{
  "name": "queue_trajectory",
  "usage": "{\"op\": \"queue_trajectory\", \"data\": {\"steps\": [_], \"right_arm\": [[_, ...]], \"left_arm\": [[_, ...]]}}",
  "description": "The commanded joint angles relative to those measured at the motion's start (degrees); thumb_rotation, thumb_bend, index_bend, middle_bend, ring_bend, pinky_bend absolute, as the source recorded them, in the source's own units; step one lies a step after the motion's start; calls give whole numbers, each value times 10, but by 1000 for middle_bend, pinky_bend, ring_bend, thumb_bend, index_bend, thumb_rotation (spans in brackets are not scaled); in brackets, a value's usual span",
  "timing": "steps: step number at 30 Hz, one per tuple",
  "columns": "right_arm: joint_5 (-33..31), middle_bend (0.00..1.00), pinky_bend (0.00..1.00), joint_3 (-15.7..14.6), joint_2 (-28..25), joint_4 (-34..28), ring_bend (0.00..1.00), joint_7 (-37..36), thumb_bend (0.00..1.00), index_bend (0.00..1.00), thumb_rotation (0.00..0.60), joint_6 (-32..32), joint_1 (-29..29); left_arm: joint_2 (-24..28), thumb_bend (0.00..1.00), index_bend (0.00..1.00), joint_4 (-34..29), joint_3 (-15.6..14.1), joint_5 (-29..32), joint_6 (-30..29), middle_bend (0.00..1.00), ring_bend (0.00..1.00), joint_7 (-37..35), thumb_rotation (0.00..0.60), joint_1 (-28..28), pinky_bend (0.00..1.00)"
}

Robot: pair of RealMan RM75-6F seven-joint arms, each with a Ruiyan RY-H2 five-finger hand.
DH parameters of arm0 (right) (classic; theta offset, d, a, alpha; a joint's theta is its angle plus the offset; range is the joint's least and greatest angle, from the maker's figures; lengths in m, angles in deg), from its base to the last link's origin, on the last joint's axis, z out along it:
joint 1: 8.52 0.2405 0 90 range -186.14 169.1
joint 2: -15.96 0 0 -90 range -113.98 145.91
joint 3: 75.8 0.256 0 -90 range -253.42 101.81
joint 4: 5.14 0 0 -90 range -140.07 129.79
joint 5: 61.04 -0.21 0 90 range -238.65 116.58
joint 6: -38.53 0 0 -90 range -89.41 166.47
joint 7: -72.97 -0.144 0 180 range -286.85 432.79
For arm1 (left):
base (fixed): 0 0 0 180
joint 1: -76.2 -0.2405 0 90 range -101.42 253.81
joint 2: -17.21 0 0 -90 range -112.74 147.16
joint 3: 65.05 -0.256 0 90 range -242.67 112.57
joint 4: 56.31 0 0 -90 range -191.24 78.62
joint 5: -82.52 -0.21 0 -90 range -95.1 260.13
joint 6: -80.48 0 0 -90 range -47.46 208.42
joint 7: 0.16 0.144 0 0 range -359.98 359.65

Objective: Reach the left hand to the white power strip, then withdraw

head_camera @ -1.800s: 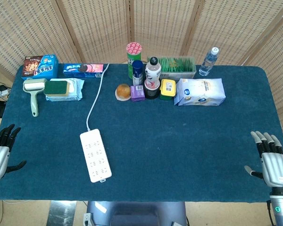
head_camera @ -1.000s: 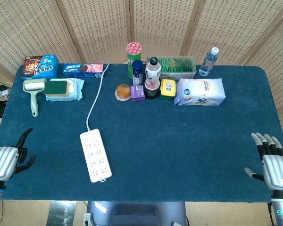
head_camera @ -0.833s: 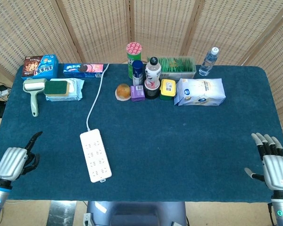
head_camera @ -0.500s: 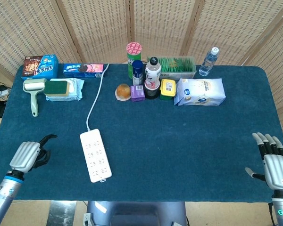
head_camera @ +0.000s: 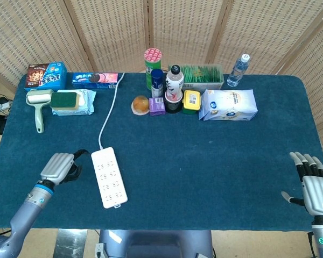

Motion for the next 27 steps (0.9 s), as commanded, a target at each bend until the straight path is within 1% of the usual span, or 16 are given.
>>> {"op": "queue_trajectory", "data": {"steps": [1, 5, 8, 14, 19, 27], "right_arm": [[-2, 88, 9, 0, 0, 1, 79, -1, 0, 63, 600, -2, 1], [-5, 88, 9, 0, 0, 2, 80, -4, 0, 63, 600, -6, 2], [-8, 87, 9, 1, 0, 4, 80, -6, 0, 63, 600, -9, 2], [-11, 86, 9, 2, -3, 5, 80, -12, 0, 63, 600, -10, 2], [-11, 85, 9, 2, -3, 4, 80, -13, 0, 63, 600, -11, 2], [-13, 84, 9, 2, -3, 4, 79, -12, 0, 64, 600, -11, 2]], "left_arm": [[-26, 631, 250, -10, 10, 67, 21, 1000, 1000, 56, 600, 36, 1000], [-43, 631, 249, -4, 10, 116, 32, 1000, 1000, 91, 600, 60, 1000], [-53, 631, 249, -3, 6, 139, 34, 1000, 1000, 110, 600, 73, 1000], [-72, 628, 249, -4, -4, 181, 17, 1000, 1000, 140, 600, 90, 1000], [-80, 628, 249, 2, -10, 197, 9, 1000, 1000, 148, 600, 96, 1000], [-83, 628, 249, 7, -17, 202, 4, 1000, 1000, 143, 600, 100, 1000]]}}
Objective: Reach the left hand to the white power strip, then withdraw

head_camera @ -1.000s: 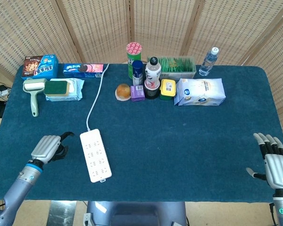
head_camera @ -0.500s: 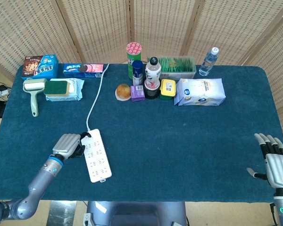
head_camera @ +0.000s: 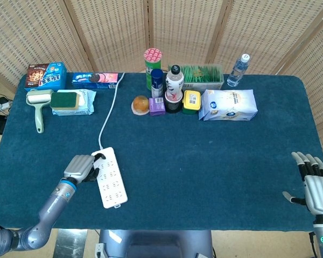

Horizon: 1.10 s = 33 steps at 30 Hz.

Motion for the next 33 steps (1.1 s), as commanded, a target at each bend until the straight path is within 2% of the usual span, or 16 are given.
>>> {"op": "queue_trajectory", "data": {"steps": [1, 33], "right_arm": [[-1, 84, 9, 0, 0, 0, 79, 0, 0, 63, 600, -1, 0], [-8, 84, 9, 4, -3, 5, 80, -11, 0, 63, 600, 0, -1]], "left_arm": [[0, 627, 249, 1, -2, 1, -3, 1000, 1000, -1, 600, 1, 1000], [2, 622, 249, 14, -18, 30, 4, 1000, 1000, -8, 600, 21, 1000]]}}
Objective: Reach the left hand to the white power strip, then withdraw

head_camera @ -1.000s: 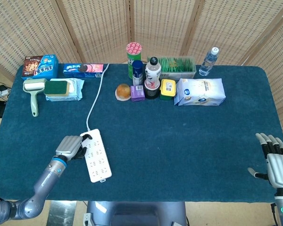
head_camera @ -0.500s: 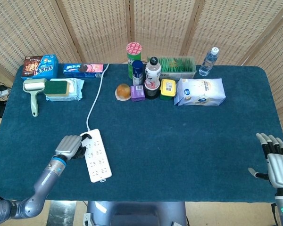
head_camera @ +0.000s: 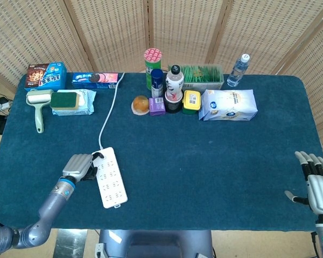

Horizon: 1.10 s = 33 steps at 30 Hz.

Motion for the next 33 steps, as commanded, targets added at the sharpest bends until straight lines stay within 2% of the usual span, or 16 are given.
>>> {"op": "queue_trajectory", "data": {"steps": [1, 7, 12, 15, 17, 18, 19, 20, 21, 22, 23, 25, 28, 30, 33], "right_arm": [[0, 84, 9, 0, 0, 0, 80, 0, 0, 63, 600, 0, 0], [0, 84, 9, 0, 0, 1, 80, -1, 0, 63, 600, 0, 0], [1, 84, 9, 0, 0, 0, 80, -2, 0, 63, 600, 0, 0], [2, 84, 9, 0, -1, -1, 80, -1, 0, 63, 600, 1, -1], [2, 84, 9, 0, -2, -3, 79, -1, 0, 63, 600, 3, -1], [3, 84, 9, 0, -2, -4, 80, -1, 0, 63, 600, 4, -1], [3, 84, 9, 1, -2, -5, 79, 0, 0, 63, 600, 5, -1], [4, 84, 9, 0, -2, -7, 80, 0, 0, 63, 600, 5, -2], [5, 84, 9, 1, -3, -8, 80, 1, 0, 63, 600, 6, -1], [6, 84, 9, 1, -3, -10, 79, 3, 0, 63, 600, 8, -1], [6, 84, 9, 2, -3, -12, 80, 6, 0, 63, 600, 9, -1], [9, 84, 8, 5, -3, -18, 79, 16, 0, 63, 600, 17, -1], [18, 84, 2, 3, -3, -20, 80, 37, 0, 63, 600, 27, -3], [23, 82, 0, 0, -3, -16, 79, 48, 0, 63, 600, 31, -4], [24, 78, 0, -1, -1, -11, 77, 54, 0, 63, 600, 32, -5]], "left_arm": [[0, 621, 249, 1, -2, 0, 2, 1000, 1000, -2, 600, 1, 1000], [13, 617, 250, -11, 9, -24, -12, 1000, 1000, -31, 600, -8, 1000], [55, 594, 250, -49, 21, -65, -42, 1000, 1000, -69, 600, -29, 1000], [69, 509, 250, -55, 23, -126, -102, 1000, 1000, -87, 600, -56, 999], [77, 419, 243, -54, 15, -178, -144, 1000, 979, -108, 600, -81, 940], [88, 359, 193, -57, 2, -205, -164, 965, 898, -114, 600, -98, 848], [99, 297, 118, -59, -14, -226, -176, 845, 735, -116, 600, -112, 716], [108, 241, 45, -62, -25, -242, -182, 629, 506, -118, 600, -121, 579], [119, 208, 11, -64, -37, -253, -187, 453, 352, -117, 600, -131, 493], [128, 165, 0, -66, -47, -265, -197, 221, 160, -119, 600, -143, 383], [135, 134, 0, -67, -55, -278, -210, 75, 51, -125, 600, -155, 297], [144, 97, 0, -57, -74, -310, -258, 3, 0, -153, 600, -196, 198], [127, 77, 0, -21, -80, -343, -327, 0, 0, -185, 600, -244, 101], [113, 76, 0, -1, -77, -352, -359, 0, 0, -191, 600, -266, 75], [106, 76, 0, 11, -78, -362, -377, 0, 0, -196, 600, -286, 72]]}}
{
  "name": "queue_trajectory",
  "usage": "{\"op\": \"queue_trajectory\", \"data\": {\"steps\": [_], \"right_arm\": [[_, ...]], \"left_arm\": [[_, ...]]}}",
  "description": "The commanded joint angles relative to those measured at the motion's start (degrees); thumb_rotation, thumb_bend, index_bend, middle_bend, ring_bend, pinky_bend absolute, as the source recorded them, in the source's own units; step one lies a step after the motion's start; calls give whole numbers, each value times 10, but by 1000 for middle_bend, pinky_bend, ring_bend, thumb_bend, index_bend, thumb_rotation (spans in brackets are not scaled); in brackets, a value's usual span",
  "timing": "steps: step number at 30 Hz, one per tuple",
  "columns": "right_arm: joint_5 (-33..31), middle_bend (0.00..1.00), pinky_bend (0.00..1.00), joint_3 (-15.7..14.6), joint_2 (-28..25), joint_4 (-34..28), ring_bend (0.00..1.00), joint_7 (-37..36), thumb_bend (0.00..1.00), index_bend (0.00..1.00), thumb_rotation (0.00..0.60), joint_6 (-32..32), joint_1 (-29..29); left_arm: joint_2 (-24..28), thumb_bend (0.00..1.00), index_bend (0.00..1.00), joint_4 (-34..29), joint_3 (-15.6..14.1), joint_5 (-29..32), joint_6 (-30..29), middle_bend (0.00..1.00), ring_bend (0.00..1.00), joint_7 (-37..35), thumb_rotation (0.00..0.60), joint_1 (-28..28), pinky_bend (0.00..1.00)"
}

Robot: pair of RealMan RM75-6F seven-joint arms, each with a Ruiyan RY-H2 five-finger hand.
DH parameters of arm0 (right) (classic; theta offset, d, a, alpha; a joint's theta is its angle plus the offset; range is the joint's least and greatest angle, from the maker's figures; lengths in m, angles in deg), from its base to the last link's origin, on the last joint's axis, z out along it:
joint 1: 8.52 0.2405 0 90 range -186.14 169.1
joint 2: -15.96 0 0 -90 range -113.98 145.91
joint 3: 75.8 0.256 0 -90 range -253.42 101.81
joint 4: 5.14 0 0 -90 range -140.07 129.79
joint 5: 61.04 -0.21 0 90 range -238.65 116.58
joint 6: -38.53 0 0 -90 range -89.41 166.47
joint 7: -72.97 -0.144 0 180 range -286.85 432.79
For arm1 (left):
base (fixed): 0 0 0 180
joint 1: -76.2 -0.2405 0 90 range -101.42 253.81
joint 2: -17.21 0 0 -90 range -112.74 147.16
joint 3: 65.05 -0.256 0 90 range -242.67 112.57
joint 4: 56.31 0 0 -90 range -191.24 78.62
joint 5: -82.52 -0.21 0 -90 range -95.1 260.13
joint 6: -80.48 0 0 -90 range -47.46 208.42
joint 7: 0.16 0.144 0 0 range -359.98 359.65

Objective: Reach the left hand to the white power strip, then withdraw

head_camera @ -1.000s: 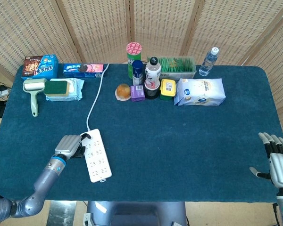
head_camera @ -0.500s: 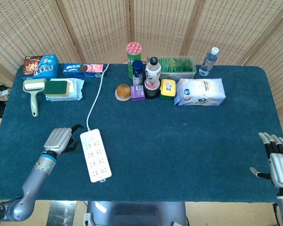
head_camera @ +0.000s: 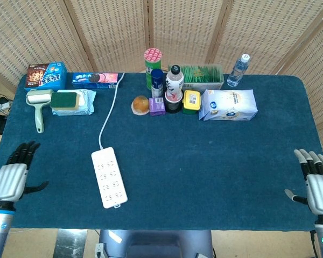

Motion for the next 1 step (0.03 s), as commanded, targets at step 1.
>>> {"op": "queue_trajectory", "data": {"steps": [1], "right_arm": [[2, 77, 0, -2, 2, 5, 77, 3, 0, 63, 600, 2, -2]], "left_arm": [[-6, 77, 0, 23, -9, -31, -34, 0, 0, -21, 600, -34, 72]]}}
